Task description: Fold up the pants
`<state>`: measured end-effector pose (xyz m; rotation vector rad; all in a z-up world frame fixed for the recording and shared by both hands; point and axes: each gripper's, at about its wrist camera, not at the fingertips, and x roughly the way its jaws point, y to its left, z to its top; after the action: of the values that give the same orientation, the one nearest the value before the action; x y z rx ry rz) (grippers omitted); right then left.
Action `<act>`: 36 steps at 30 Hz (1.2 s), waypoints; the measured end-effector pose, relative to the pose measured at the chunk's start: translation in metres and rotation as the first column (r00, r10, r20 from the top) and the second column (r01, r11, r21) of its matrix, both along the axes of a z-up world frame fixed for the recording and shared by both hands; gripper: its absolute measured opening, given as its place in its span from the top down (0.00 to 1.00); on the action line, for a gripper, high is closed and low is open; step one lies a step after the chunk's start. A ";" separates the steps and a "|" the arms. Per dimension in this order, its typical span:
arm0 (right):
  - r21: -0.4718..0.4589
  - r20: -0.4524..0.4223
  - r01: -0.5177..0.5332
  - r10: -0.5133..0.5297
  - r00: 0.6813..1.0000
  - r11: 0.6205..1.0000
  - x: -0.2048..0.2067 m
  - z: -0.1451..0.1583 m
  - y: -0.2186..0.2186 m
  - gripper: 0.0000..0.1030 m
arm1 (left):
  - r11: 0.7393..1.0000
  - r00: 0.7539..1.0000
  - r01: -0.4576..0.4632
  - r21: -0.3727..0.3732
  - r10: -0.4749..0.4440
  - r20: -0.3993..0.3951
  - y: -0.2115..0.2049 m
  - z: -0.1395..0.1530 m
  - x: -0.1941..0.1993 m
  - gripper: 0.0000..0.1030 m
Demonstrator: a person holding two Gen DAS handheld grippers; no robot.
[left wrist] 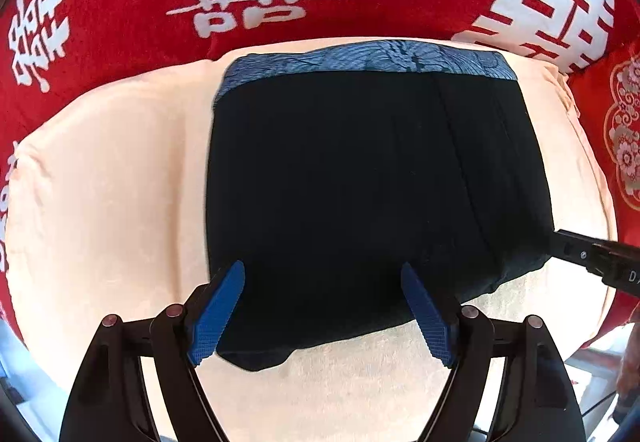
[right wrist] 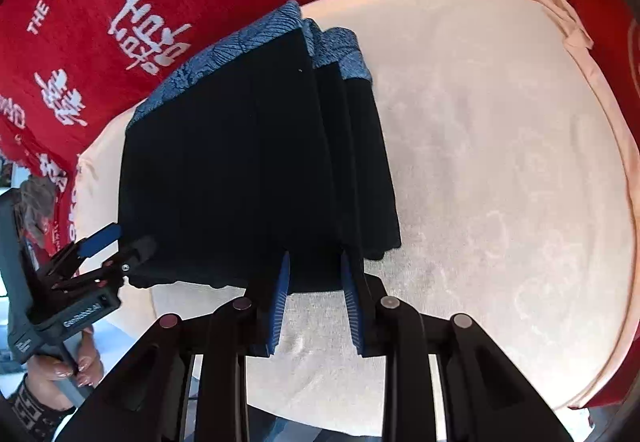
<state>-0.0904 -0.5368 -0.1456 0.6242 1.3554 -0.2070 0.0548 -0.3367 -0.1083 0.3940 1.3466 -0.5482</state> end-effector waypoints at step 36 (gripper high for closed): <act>0.029 0.064 0.047 -0.049 0.997 0.998 0.014 0.045 0.033 0.27 | 0.996 0.997 -0.040 -0.079 0.035 -0.069 0.049 0.000 0.067 0.21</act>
<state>-0.0768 -0.5034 -0.1007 0.6817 1.2833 -0.2053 0.1216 -0.2880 -0.1085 0.2860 1.3889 -0.5872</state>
